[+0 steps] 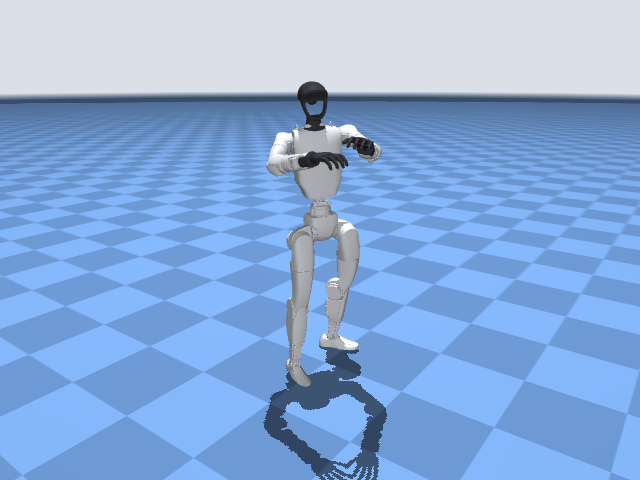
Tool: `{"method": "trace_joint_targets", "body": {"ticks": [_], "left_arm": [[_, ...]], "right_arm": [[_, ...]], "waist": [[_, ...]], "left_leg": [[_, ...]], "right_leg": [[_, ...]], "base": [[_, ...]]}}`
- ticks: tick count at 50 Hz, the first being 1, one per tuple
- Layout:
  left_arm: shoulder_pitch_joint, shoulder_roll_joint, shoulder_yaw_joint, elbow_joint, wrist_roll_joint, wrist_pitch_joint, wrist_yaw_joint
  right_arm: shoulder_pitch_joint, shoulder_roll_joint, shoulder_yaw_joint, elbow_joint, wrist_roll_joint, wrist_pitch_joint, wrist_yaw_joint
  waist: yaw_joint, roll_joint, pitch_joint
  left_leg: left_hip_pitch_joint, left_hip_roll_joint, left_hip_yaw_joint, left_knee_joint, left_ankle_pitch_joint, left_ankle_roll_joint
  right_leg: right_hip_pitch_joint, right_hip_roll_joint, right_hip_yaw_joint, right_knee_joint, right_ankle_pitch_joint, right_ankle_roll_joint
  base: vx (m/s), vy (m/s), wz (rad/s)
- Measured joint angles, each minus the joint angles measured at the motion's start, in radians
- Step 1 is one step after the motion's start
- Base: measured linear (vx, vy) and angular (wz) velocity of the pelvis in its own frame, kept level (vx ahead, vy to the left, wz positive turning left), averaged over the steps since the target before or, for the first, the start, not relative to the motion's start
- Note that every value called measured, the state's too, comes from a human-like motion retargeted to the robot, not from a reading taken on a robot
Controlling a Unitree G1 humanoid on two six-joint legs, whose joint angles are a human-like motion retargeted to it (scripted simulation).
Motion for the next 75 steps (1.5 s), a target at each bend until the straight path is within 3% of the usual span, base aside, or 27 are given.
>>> {"method": "trace_joint_targets", "body": {"ticks": [10, 18, 23, 30, 40, 50, 60, 75], "left_arm": [[0.025, -0.015, -0.136, 0.041, -0.013, -0.052, -0.068], [-0.045, 0.008, -0.038, 0.019, 0.008, -0.008, 0.025], [-0.021, -0.007, -0.019, 0.025, -0.057, -0.002, 0.041], [0.071, -0.019, -0.111, 0.057, -0.073, -0.041, -0.07], [0.093, 0.056, 0.015, -0.095, 0.012, -0.02, -0.024], [0.164, 0.065, -0.143, -0.025, 0.018, -0.061, -0.173], [0.072, 0.143, -0.03, -0.057, 0.046, -0.035, -0.031], [0.205, 0.215, -0.171, -0.03, 0.056, -0.088, -0.189]], "right_arm": [[-0.074, 0.051, -0.057, -0.029, -0.008, 0.042, -0.217], [-0.063, 0.11, 0.057, 0.108, -0.023, 0.039, -0.032], [-0.066, 0.115, 0.012, 0.086, 0.008, 0.055, -0.092], [-0.053, 0.075, -0.103, -0.069, 0.059, 0.054, -0.275], [0.065, 0.099, -0.039, 0.038, 0.071, 0.038, -0.046], [0.025, 0.094, -0.075, -0.071, 0.04, 0.037, -0.198], [0.091, 0.168, 0.001, 0.028, 0.012, 0.023, -0.11], [-0.013, 0.189, 0.013, 0.007, 0.025, 0.017, -0.204]], "waist": [[-0.003, -0.025, 0.0], [-0.003, -0.05, -0.004], [0.009, -0.054, 0.001], [0.049, -0.072, 0.003], [0.121, -0.099, 0.007], [0.189, -0.117, 0.0], [0.266, -0.15, -0.003], [0.388, -0.204, 0.0]], "left_leg": [[0.025, 0.06, 0.076, 0.025, 0.016, -0.001], [0.033, 0.076, 0.081, 0.042, 0.015, 0.008], [0.024, 0.084, 0.057, 0.052, 0.014, 0.013], [-0.004, 0.074, -0.009, 0.068, 0.003, 0.023], [-0.042, 0.019, -0.132, 0.08, -0.017, 0.033], [-0.076, -0.014, -0.235, 0.066, -0.011, 0.019], [-0.086, -0.037, -0.301, 0.025, 0.004, 0.002], [-0.108, -0.055, -0.366, -0.001, 0.009, -0.003]], "right_leg": [[0.009, 0.079, 0.055, -0.038, 0.034, 0.0], [0.018, 0.09, 0.06, -0.036, 0.031, 0.0], [0.024, 0.088, 0.038, -0.033, 0.026, 0.0], [0.03, 0.054, -0.016, -0.015, 0.0, 0.0], [0.059, -0.038, -0.118, 0.014, -0.04, 0.0], [0.087, -0.083, -0.217, 0.012, -0.049, -0.006], [0.102, -0.104, -0.285, 0.014, -0.048, -0.013], [0.109, -0.122, -0.353, 0.019, -0.043, -0.015]], "base": [[0.02, -0.15, -0.42], [0.01, -0.03, -0.07], [0.01, -0.02, 0.2], [0.01, 0.05, 0.46], [0.0, 0.13, 0.64], [-0.02, 0.08, 0.56], [-0.01, 0.07, 0.37], [0.0, 0.06, 0.24]]}}
